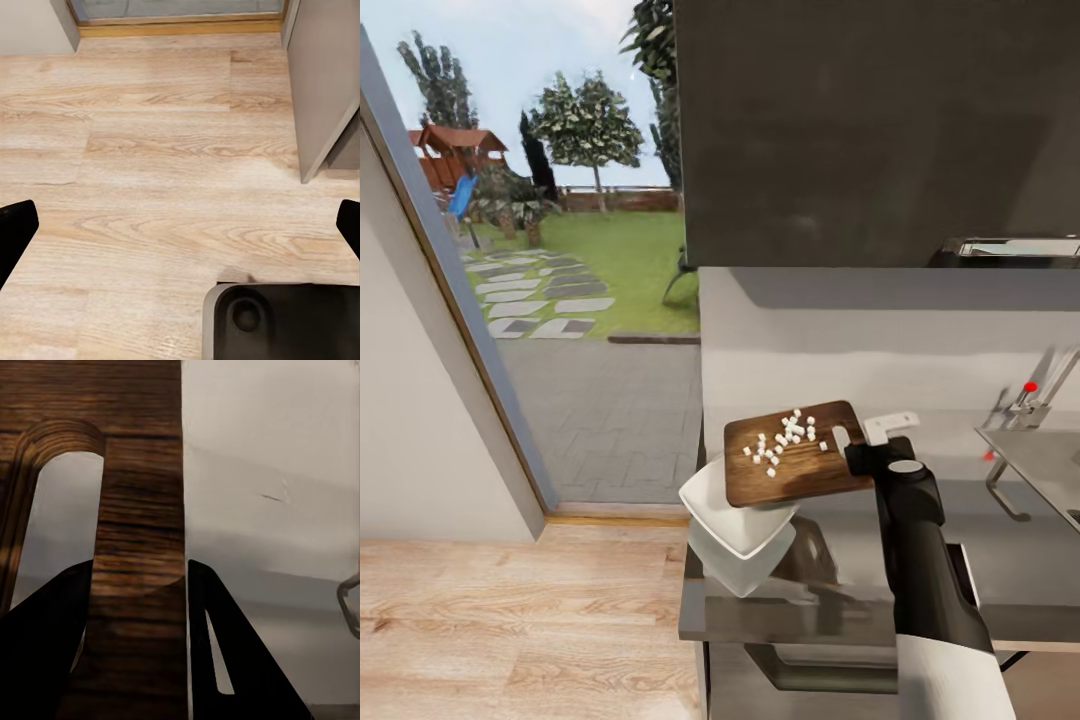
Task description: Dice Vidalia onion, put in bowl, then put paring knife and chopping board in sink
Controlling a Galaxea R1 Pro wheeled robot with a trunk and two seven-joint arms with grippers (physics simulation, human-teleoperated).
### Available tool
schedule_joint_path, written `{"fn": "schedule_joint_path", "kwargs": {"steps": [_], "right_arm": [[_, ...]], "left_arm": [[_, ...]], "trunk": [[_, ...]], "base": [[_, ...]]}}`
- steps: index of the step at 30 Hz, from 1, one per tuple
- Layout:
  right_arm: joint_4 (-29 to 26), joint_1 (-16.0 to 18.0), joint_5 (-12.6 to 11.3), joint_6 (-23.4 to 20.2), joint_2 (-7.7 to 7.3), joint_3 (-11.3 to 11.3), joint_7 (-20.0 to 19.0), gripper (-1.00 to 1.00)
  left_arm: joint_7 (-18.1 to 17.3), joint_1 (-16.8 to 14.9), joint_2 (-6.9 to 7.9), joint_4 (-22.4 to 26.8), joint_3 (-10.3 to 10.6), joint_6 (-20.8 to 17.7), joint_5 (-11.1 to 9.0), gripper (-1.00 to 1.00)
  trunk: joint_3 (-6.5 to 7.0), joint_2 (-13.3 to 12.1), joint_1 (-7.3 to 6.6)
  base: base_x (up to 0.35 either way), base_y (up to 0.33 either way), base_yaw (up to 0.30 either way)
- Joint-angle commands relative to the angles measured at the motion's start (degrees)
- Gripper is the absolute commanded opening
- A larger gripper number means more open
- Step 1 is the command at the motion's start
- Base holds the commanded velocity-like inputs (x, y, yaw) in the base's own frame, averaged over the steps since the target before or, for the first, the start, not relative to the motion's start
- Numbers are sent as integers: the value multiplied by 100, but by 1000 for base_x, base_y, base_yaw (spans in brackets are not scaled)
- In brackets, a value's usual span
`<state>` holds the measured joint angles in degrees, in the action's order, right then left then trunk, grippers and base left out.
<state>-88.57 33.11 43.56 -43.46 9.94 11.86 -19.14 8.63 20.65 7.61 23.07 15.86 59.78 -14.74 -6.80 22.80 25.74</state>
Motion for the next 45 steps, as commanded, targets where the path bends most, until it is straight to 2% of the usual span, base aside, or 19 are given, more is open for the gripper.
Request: {"fn": "schedule_joint_path", "kwargs": {"steps": [1, 4, 8, 25, 27, 32, 43, 45], "right_arm": [[-6, 8, 78, -2, 5, -62, -55, -100], [-3, 7, 82, 2, 5, -203, -6, -100], [-2, 8, 77, 139, 5, -256, 100, -100], [-2, 9, 85, 525, 5, -272, 138, -100], [-2, 7, 143, 530, 5, -272, 143, -100], [-2, 9, 475, 539, 5, -272, 137, -100], [-2, 5, 540, 540, 5, -299, 138, -100], [0, 6, 540, 540, 5, -377, 138, -100]], "left_arm": [[59, 1, 6, 13, 48, 4, -12, 100], [59, 0, 8, 13, 48, 4, -12, 100], [59, 2, 10, 13, 48, 6, -12, 100], [59, 0, 10, 13, 48, 5, -12, 100], [59, 0, 9, 13, 48, 5, -12, 100], [59, 0, 7, 13, 48, 3, -12, 100], [59, 1, 7, 13, 48, 5, -12, 100], [59, 2, 5, 13, 48, 5, -12, 100]], "trunk": [[-11, 12, 4], [-11, 12, 4], [-11, 12, 4], [-11, 12, 4], [-11, 12, 4], [-11, 12, 4], [-11, 12, 4], [-11, 12, 4]], "base": [[0, 0, 0], [0, 0, 0], [0, 0, 0], [0, 0, 0], [0, 0, 0], [23, -51, 0], [26, -78, 0], [0, -1, 0]]}}
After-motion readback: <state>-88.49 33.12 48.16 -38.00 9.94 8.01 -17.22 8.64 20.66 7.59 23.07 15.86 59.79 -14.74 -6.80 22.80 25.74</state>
